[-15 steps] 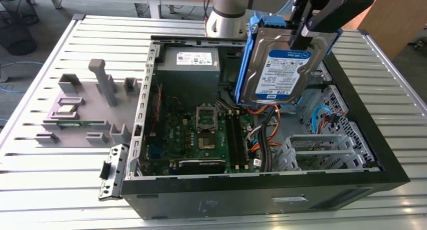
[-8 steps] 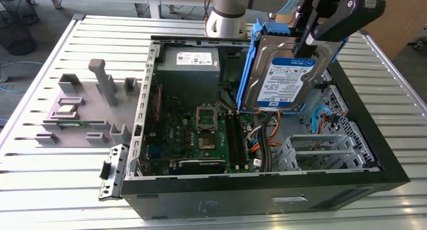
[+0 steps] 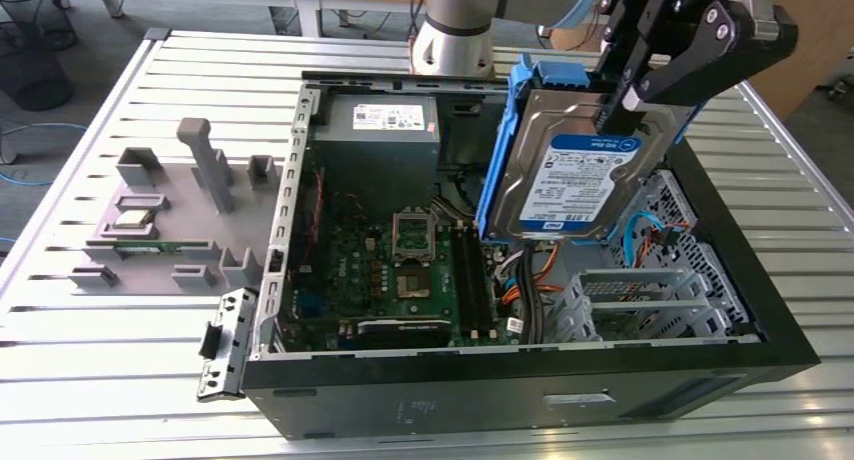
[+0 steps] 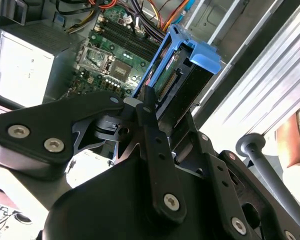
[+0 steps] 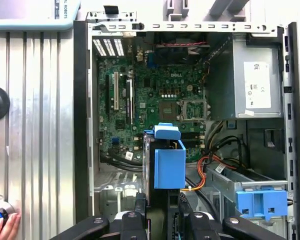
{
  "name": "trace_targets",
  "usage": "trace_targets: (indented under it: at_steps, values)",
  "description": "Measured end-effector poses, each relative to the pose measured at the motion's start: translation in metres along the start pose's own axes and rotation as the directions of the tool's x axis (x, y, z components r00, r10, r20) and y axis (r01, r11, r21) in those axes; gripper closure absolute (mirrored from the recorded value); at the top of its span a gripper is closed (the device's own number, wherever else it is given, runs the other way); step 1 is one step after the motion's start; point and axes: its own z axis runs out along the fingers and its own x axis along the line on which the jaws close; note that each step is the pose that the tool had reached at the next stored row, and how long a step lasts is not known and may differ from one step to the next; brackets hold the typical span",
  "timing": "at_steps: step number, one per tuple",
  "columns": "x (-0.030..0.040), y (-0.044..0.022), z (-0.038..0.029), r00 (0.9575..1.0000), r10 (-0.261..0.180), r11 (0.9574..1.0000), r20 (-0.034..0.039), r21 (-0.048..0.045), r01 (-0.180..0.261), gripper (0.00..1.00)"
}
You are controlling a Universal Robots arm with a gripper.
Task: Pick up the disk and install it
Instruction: 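Insert the disk into the insertion slot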
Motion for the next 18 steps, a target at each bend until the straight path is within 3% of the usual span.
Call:
trace_targets:
  at_steps: [4,8,18]
  values:
    - [0.0067,-0.0004,-0.0003,1.0,0.0,1.0,0.0,0.0,0.0,0.65]
    - [0.0071,-0.0018,-0.0005,1.0,0.0,1.0,-0.0002,0.0,0.0,0.65]
    - [0.0104,-0.0249,-0.0014,1.0,0.0,1.0,-0.0002,-0.0009,0.0,0.65]
